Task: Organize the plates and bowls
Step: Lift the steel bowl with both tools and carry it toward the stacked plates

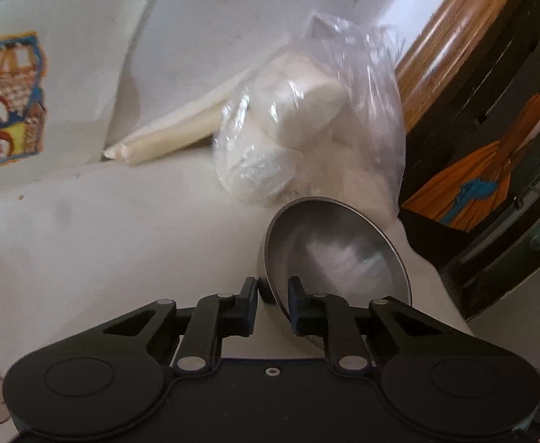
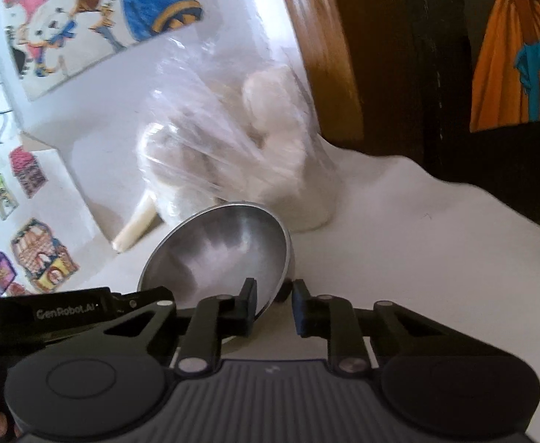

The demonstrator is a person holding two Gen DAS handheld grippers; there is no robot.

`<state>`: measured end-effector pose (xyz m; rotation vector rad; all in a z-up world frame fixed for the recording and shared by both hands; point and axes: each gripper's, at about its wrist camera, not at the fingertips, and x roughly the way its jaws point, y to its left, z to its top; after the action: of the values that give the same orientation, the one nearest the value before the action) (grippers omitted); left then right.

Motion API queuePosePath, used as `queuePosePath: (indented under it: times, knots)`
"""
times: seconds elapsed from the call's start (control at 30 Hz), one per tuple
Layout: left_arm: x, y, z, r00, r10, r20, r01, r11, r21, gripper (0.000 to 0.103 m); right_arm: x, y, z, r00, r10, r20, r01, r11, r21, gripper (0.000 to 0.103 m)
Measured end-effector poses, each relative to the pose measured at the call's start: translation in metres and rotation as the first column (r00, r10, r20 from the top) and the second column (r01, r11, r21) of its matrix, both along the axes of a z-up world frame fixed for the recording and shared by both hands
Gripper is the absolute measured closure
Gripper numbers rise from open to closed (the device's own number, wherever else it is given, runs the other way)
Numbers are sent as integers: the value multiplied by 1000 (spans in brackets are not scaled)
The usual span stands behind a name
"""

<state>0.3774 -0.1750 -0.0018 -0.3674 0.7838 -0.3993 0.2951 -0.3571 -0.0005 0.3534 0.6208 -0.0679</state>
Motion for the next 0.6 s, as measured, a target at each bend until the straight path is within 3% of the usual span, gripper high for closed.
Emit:
queuePosePath:
  times: [0.23, 0.4, 0.47, 0.6]
  knots:
    - [-40, 41, 33, 998, 19, 59, -17, 999, -31, 87, -26, 30, 31, 997, 59, 54, -58, 998, -19, 80]
    - [-85, 76, 51, 997, 1, 77, -1, 1000, 6, 87, -62, 65, 55, 988, 129, 81, -127, 991, -33, 80]
    - [-102, 92, 54, 998, -19, 67, 19, 1000, 1, 86, -79, 81, 62, 984, 152, 92, -148, 988, -50, 80]
    - [-129, 134, 51, 999, -45, -4, 45, 995, -88, 88, -113, 109, 68, 977, 189, 101, -184, 981, -61, 80]
